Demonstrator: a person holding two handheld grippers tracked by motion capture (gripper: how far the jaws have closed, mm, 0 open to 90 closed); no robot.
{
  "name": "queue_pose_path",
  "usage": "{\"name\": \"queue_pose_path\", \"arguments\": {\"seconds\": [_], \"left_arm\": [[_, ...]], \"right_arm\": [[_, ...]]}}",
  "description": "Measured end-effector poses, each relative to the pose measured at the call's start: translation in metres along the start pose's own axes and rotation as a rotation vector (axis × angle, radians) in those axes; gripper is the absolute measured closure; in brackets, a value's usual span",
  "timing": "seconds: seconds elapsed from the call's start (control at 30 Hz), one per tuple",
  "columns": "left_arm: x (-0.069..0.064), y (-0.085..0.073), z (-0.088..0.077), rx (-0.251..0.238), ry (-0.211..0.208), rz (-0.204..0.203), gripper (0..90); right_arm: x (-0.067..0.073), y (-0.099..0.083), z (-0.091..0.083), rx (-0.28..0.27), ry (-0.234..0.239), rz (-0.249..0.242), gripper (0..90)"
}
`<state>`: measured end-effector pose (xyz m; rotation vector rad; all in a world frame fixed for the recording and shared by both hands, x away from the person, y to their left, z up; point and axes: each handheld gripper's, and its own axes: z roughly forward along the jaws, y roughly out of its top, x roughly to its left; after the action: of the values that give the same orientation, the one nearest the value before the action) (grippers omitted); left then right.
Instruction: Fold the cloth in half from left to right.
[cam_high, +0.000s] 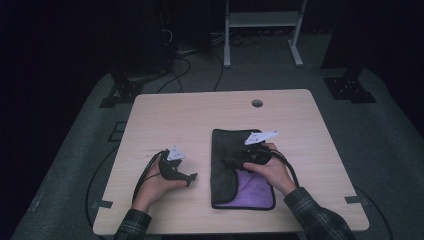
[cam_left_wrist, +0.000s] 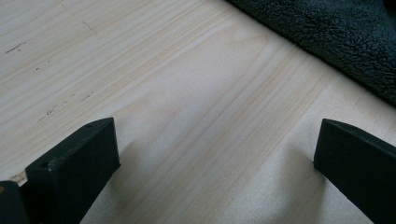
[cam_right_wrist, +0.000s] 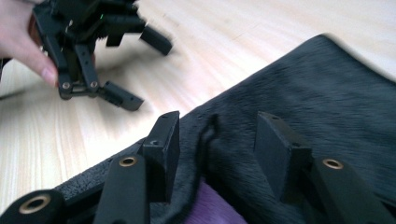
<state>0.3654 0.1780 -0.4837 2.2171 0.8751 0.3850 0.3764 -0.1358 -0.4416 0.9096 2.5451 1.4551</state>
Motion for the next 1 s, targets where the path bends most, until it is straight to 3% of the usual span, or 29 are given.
{"name": "queue_pose_path", "arguments": {"seconds": [0.13,0.2,0.3,0.43,0.63,1.0], "left_arm": [[0.0,0.0,0.0,-0.001,0.001,-0.001,0.0],[0.0,0.0,0.0,-0.001,0.001,-0.002,0.0],[0.0,0.0,0.0,-0.001,0.001,-0.002,0.0],[0.0,0.0,0.0,-0.001,0.001,-0.002,0.0],[0.0,0.0,0.0,-0.001,0.002,-0.002,0.0],[0.0,0.0,0.0,-0.001,0.002,-0.002,0.0]], "right_arm": [[0.004,0.0,0.018,0.043,0.01,-0.011,52.3],[0.003,-0.002,0.025,0.061,0.021,-0.011,63.5],[0.003,-0.003,0.025,0.077,-0.002,-0.025,86.5],[0.001,-0.003,0.017,0.069,-0.008,-0.019,87.1],[0.007,-0.01,-0.008,0.065,-0.037,-0.046,87.4],[0.015,-0.039,-0.058,0.057,-0.081,-0.035,87.4]]}}
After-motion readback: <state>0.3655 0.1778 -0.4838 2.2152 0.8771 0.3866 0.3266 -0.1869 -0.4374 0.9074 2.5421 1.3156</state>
